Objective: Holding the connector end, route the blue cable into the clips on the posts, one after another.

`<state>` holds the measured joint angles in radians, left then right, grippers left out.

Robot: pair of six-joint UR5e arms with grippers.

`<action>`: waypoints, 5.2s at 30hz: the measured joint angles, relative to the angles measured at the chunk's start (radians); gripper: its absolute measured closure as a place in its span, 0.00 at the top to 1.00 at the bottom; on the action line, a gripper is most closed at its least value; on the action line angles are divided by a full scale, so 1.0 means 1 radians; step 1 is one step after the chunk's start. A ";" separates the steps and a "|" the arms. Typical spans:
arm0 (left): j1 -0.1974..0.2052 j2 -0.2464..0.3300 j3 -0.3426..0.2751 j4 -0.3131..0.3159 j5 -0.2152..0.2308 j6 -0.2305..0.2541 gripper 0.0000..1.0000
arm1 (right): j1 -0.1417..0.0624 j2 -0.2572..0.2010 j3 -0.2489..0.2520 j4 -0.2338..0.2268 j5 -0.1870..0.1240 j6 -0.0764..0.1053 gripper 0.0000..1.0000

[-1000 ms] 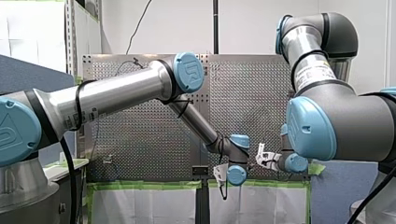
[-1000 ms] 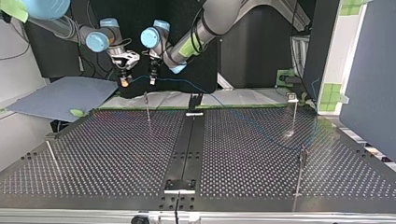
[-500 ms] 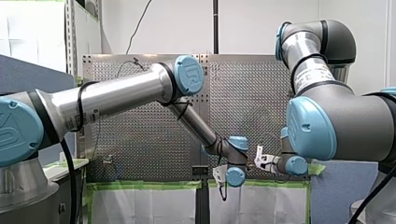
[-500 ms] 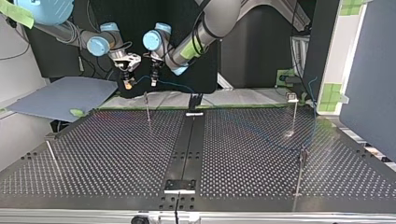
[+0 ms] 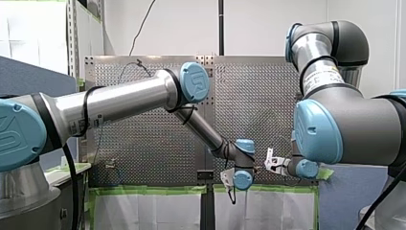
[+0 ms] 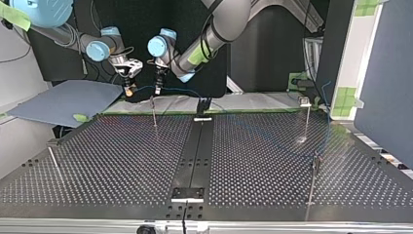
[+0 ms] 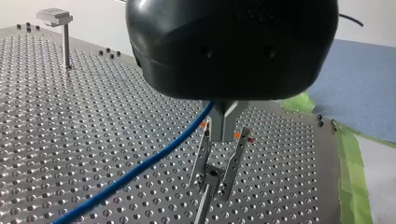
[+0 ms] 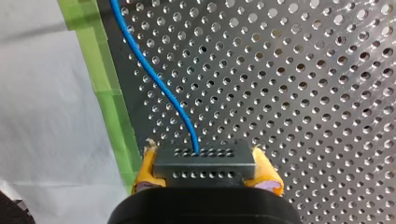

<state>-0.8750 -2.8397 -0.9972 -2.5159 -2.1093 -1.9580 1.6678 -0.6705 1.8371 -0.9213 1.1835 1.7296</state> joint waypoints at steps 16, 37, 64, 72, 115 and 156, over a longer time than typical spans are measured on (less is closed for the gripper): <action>0.028 -0.042 0.032 -0.015 0.052 -0.001 0.00 | -0.044 0.062 -0.082 0.095 -0.050 -0.062 0.00; 0.055 -0.045 0.056 -0.015 0.087 -0.010 0.00 | -0.071 0.062 -0.137 0.100 -0.105 -0.046 0.00; 0.080 -0.087 0.125 -0.047 0.138 -0.012 0.00 | -0.071 0.063 -0.197 0.107 -0.109 -0.024 0.00; 0.105 -0.092 0.160 -0.063 0.157 -0.017 0.00 | -0.070 0.063 -0.203 0.105 -0.111 -0.019 0.00; 0.205 -0.085 0.231 -0.134 0.178 -0.034 0.00 | -0.067 0.107 -0.337 0.152 -0.123 0.019 0.00; 0.187 -0.033 0.234 -0.434 0.298 0.115 1.00 | -0.065 0.109 -0.354 0.182 -0.122 0.013 0.00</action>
<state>-0.6876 -2.8726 -0.7629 -2.9495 -1.8112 -1.8430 1.6023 -0.5618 1.4827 -0.7389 1.0617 1.7430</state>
